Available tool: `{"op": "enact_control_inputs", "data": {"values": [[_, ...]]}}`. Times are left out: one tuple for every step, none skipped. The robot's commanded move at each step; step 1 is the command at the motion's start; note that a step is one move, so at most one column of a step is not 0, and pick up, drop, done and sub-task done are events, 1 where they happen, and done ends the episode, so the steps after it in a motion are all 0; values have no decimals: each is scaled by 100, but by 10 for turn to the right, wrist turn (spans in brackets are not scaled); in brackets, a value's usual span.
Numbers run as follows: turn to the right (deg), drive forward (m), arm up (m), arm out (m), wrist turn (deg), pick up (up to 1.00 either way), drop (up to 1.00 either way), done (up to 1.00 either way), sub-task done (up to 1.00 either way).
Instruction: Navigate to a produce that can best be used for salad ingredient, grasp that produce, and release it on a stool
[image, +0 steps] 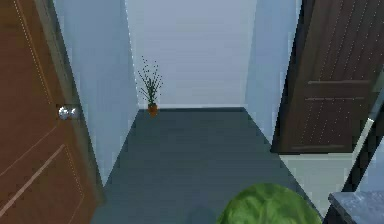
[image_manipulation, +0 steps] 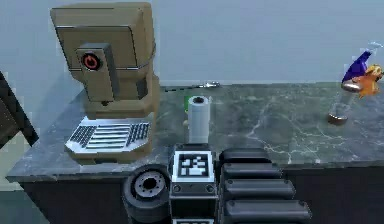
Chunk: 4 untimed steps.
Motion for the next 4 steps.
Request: {"op": "enact_control_inputs", "data": {"values": [[0, 70, 0, 0, 0, 0, 0, 0, 0], [450, 0, 0, 0, 0, 0, 0, 0, 0], [60, 0, 0, 0, 0, 0, 0, 0, 0], [30, 0, 0, 0, 0, 0, 0, 0, 0]]}}
